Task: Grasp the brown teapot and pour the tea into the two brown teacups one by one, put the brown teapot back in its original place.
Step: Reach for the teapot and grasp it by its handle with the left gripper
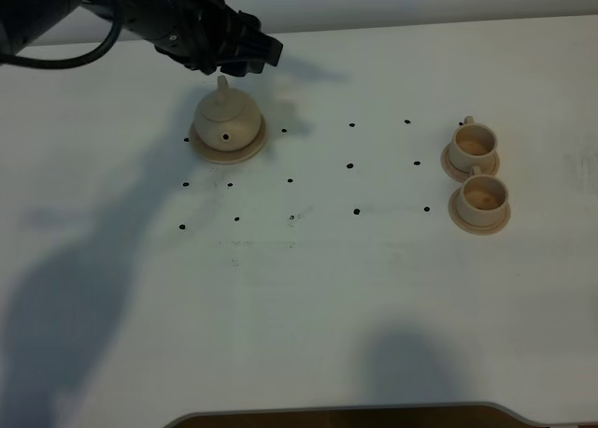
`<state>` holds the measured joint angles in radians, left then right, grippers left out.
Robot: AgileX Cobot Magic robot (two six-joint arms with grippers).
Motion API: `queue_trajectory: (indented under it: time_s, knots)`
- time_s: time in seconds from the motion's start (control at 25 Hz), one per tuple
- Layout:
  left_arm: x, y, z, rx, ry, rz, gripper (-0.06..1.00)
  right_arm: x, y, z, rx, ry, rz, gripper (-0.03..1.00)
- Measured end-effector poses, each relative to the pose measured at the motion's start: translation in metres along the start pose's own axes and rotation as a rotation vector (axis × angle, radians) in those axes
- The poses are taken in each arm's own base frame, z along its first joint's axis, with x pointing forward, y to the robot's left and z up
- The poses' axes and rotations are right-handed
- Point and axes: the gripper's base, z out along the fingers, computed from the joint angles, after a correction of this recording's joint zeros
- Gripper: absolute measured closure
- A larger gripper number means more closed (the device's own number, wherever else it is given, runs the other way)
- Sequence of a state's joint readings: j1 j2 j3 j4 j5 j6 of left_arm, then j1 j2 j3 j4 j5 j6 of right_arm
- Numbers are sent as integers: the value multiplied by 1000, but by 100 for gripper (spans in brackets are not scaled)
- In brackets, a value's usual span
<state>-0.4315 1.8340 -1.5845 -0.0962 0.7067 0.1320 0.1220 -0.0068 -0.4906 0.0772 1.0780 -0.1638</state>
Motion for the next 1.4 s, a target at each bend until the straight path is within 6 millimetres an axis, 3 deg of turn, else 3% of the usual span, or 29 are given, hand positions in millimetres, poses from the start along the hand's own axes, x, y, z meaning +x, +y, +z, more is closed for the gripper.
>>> queue_trajectory:
  time_s: [0.64,1.08,1.4]
  knots:
    - [-43,16,63,-89,153,-22,41,0,0,0,0,0,1,53]
    - [-46,30,110,-142,174,-125,41,0,0,0,-1,0,2,53]
    - [-48,62,114,-175,98,-217,41,0,0,0,-1,0,2,53]
